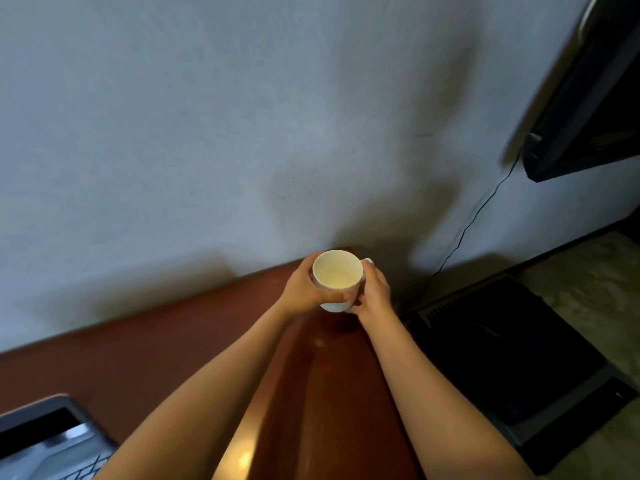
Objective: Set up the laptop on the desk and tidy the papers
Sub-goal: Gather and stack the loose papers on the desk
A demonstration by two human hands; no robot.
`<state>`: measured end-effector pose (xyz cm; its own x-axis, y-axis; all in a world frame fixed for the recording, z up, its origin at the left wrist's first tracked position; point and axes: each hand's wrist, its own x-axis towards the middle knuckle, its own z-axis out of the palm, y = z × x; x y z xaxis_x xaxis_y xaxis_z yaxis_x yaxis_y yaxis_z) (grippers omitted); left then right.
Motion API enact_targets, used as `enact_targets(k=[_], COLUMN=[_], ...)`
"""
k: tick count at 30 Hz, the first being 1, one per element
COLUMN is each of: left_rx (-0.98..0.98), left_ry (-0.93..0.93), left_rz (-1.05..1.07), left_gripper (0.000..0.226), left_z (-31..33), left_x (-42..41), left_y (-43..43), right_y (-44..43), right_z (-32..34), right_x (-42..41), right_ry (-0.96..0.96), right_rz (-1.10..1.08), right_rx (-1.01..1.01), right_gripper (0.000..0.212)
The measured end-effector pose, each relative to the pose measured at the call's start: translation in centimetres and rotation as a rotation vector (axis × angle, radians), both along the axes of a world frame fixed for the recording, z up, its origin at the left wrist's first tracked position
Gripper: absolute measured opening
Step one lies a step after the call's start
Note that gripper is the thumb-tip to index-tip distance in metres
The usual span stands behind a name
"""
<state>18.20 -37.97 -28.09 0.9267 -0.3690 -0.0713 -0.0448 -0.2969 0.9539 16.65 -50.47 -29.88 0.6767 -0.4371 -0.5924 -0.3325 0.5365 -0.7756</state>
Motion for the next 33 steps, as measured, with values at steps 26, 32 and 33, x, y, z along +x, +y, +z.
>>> enact_targets(k=[26, 32, 33], left_rx=[0.015, -0.012, -0.008], left_ry=[0.006, 0.045, 0.050], left_rz=[0.008, -0.002, -0.002], left_gripper=[0.073, 0.083, 0.083], left_z=[-4.3, -4.8, -4.8], left_x=[9.6, 10.2, 10.2], left_y=[-2.4, -2.1, -2.0], right_y=[-2.4, -2.3, -2.2], right_z=[-4.7, -4.6, -4.5], right_x=[9.0, 9.3, 9.3], right_ry=[-0.020, -0.033, -0.032], right_rz=[0.049, 0.060, 0.065], right_rx=[0.022, 0.049, 0.048], right_gripper=[0.045, 0.046, 0.046])
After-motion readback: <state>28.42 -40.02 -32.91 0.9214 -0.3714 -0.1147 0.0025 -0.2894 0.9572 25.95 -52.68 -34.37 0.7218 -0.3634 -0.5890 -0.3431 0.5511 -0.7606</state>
